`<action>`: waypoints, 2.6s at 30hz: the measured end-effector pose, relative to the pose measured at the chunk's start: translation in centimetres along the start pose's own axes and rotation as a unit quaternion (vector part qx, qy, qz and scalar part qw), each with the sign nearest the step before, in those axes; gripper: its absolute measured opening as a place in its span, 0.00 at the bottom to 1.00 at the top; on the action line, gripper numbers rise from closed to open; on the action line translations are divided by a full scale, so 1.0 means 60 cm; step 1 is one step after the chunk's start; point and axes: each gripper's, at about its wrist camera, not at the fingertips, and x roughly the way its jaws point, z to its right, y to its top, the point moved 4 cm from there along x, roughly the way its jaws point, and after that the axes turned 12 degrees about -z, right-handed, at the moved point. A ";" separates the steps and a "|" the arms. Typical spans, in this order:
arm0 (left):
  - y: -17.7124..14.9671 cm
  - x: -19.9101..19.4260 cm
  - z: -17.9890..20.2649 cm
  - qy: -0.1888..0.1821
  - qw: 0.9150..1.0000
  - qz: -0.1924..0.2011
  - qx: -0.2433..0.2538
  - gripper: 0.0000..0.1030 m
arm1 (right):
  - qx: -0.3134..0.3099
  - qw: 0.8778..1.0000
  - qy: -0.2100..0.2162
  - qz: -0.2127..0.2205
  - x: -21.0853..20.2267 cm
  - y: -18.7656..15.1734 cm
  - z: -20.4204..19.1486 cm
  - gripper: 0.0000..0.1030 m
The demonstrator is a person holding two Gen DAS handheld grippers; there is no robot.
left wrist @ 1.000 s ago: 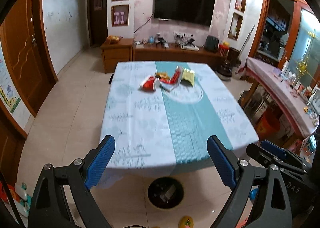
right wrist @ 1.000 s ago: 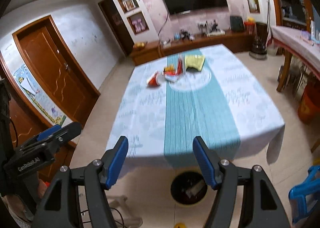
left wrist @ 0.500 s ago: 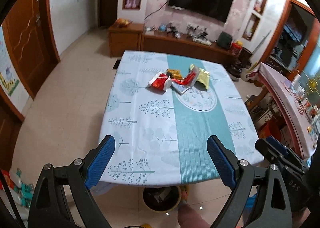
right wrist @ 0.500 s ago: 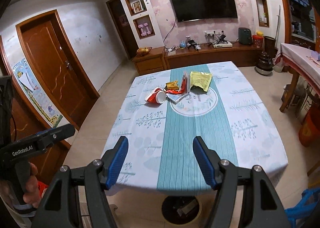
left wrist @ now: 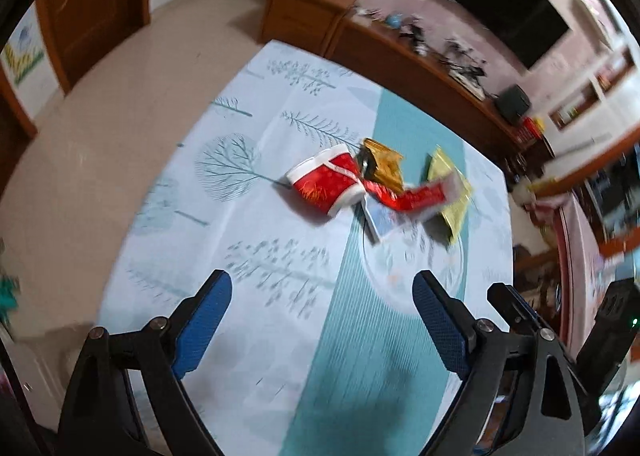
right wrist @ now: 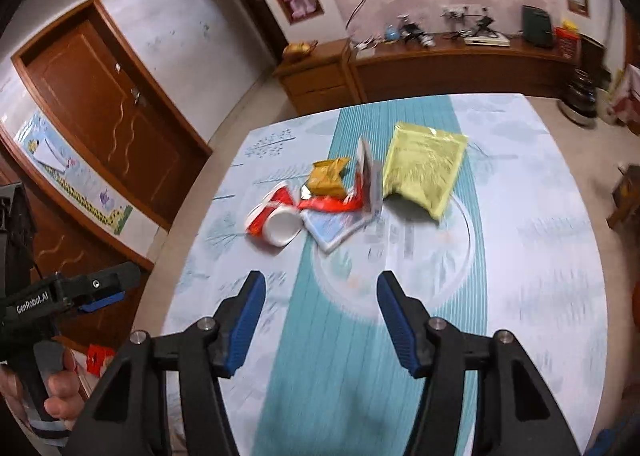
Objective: Collect trash
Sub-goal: 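Grasp the red-and-white paper cup with the left tool while the right grasps the white tissue, then carry both items down to the black bin and open both tools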
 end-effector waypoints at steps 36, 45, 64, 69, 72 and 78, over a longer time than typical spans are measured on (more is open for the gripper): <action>0.203 0.299 0.005 0.052 0.986 -0.115 -0.106 0.86 | -0.130 0.986 0.080 -0.067 0.228 0.157 0.041 0.16; 0.196 0.310 0.018 0.078 0.988 -0.114 -0.066 0.70 | -0.110 0.986 0.089 -0.085 0.207 0.113 0.059 0.15; 0.053 0.192 0.032 0.042 0.997 -0.072 0.005 0.68 | -0.091 0.990 0.072 -0.074 0.140 0.035 0.042 0.15; -0.022 0.106 -0.001 0.025 0.997 -0.057 0.040 0.68 | -0.085 0.993 0.054 -0.055 0.093 -0.023 0.012 0.15; -0.079 0.053 -0.021 0.011 0.996 -0.056 0.065 0.68 | -0.070 0.996 0.043 -0.042 0.062 -0.064 -0.007 0.15; -0.197 -0.034 -0.068 -0.009 0.990 -0.051 0.130 0.68 | -0.034 0.999 0.022 -0.003 -0.017 -0.179 -0.071 0.15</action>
